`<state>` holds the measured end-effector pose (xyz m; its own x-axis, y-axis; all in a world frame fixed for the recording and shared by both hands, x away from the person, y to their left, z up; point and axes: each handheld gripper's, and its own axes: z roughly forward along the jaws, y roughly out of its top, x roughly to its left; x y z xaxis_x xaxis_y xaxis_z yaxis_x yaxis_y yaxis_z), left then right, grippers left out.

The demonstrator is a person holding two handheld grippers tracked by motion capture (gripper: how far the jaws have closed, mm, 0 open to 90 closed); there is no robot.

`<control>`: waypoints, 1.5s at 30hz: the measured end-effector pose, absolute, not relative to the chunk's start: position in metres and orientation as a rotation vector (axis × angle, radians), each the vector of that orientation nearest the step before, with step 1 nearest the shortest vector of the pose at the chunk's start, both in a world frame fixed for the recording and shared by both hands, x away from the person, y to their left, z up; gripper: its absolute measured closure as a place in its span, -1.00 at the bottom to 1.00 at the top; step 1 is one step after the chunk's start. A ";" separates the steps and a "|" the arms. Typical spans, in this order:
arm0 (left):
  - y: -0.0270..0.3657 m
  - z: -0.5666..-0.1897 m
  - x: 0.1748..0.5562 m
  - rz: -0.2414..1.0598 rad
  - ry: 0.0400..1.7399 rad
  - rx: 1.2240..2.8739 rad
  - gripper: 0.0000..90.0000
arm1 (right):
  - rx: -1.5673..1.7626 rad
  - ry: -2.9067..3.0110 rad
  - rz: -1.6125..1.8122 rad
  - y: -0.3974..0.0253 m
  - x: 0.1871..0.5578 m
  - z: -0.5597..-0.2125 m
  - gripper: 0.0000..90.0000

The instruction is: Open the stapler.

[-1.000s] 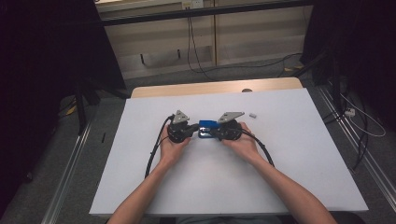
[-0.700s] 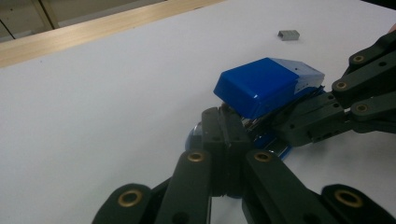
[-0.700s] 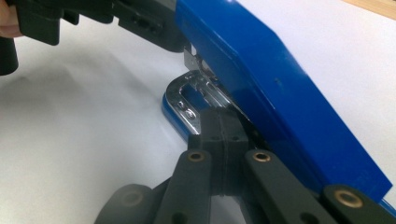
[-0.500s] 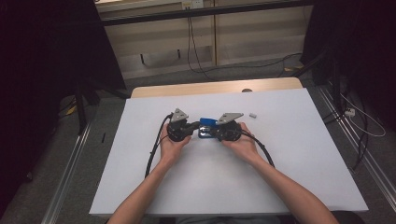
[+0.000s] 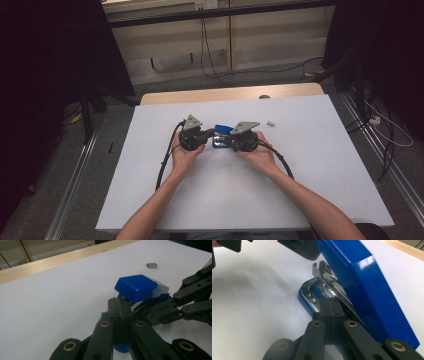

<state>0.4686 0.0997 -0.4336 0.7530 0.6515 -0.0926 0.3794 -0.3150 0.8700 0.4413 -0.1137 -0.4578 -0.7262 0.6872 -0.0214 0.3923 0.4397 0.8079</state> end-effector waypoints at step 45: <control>0.092 -0.419 0.468 0.347 0.750 1.898 1.00 | 0.968 2.189 1.266 -0.101 0.436 -0.444 1.00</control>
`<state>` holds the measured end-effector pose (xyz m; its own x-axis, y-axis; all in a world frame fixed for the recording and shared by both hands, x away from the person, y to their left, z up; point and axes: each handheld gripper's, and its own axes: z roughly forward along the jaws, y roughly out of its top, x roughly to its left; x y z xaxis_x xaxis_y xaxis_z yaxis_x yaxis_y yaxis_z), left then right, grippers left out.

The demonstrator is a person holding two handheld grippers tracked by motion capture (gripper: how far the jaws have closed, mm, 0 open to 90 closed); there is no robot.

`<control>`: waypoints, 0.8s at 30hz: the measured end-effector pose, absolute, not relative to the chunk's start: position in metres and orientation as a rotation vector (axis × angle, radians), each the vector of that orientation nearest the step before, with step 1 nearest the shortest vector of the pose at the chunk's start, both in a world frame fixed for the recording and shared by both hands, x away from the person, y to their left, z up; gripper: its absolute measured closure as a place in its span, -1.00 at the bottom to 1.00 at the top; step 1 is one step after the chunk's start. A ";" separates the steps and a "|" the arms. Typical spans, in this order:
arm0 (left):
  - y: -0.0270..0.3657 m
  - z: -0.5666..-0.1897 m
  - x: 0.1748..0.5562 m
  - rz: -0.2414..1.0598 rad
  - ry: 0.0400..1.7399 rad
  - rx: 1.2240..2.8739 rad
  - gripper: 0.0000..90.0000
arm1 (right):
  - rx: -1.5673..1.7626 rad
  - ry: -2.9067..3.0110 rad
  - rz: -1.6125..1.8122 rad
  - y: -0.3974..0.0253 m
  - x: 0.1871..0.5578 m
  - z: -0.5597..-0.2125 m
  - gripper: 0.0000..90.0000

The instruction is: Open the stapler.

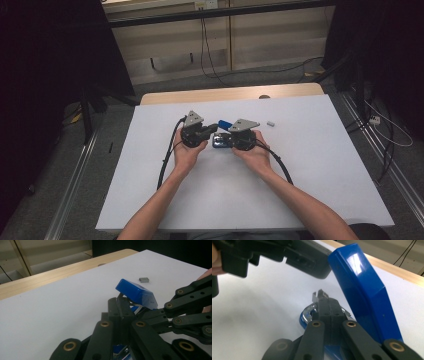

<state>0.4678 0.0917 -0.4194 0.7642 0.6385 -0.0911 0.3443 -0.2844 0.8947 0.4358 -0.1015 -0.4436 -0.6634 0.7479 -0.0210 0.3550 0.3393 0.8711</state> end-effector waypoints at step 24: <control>0.094 -0.436 0.477 0.325 0.777 1.985 1.00 | 0.983 2.120 1.259 -0.096 0.437 -0.444 1.00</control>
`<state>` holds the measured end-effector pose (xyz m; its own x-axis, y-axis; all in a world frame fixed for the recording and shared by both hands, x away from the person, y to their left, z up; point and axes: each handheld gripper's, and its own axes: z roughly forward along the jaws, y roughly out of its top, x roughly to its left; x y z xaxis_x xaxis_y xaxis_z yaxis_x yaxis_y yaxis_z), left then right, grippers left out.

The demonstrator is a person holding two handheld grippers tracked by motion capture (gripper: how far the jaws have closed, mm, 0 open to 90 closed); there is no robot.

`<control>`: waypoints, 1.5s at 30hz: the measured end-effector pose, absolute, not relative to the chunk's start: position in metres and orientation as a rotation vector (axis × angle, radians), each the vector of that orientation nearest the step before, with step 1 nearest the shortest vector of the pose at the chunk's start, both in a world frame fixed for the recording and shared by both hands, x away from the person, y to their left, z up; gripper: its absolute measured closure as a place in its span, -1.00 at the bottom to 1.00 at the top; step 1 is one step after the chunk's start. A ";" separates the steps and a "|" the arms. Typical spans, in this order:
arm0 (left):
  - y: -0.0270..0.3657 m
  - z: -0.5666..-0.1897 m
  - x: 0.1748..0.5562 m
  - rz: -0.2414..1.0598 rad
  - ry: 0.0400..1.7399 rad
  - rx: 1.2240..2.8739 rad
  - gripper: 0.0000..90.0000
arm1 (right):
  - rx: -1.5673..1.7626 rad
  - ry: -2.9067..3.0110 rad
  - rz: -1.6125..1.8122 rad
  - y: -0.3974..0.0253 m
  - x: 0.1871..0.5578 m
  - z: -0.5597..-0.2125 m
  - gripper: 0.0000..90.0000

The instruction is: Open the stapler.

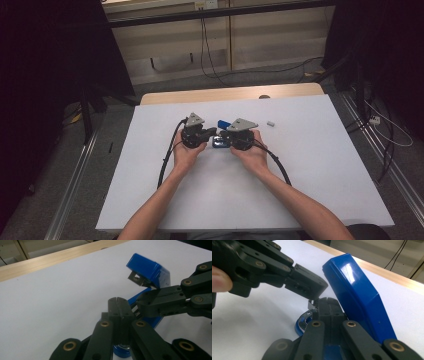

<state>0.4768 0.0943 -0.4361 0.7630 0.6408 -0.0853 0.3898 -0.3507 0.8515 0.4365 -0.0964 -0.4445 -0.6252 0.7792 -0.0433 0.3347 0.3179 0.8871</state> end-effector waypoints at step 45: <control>0.089 -0.448 0.471 0.362 0.763 1.997 1.00 | 1.048 2.018 1.195 -0.087 0.439 -0.446 1.00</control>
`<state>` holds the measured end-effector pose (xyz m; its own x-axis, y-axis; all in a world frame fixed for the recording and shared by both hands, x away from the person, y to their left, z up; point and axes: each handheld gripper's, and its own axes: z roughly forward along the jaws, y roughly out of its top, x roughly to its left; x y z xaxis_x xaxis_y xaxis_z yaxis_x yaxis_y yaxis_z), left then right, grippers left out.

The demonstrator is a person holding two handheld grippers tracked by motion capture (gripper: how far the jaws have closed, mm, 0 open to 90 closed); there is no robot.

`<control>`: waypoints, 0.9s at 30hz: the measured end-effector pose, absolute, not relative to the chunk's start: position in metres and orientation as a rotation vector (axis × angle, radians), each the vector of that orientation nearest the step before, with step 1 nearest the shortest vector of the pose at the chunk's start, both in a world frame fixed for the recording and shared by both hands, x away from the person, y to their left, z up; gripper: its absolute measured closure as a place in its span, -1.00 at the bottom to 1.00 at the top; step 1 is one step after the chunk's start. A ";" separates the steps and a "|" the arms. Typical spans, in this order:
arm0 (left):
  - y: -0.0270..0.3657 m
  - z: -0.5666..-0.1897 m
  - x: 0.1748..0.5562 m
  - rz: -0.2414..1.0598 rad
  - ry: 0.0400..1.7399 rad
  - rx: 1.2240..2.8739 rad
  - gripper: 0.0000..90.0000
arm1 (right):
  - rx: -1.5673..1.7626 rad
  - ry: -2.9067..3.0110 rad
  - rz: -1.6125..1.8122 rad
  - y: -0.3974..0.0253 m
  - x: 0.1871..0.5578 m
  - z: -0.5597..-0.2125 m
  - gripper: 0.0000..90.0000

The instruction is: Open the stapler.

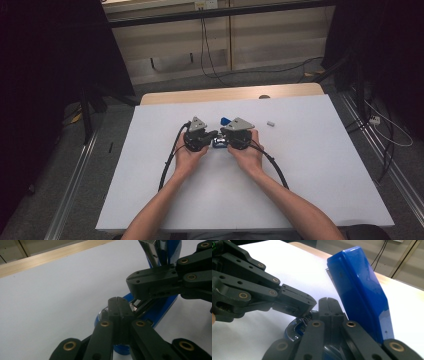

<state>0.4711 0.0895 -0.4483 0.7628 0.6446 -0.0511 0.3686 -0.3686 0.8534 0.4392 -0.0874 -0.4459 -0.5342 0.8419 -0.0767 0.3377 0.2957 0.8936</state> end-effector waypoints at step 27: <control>0.092 -0.450 0.474 0.338 0.741 1.987 1.00 | 1.037 1.953 1.168 -0.105 0.436 -0.436 1.00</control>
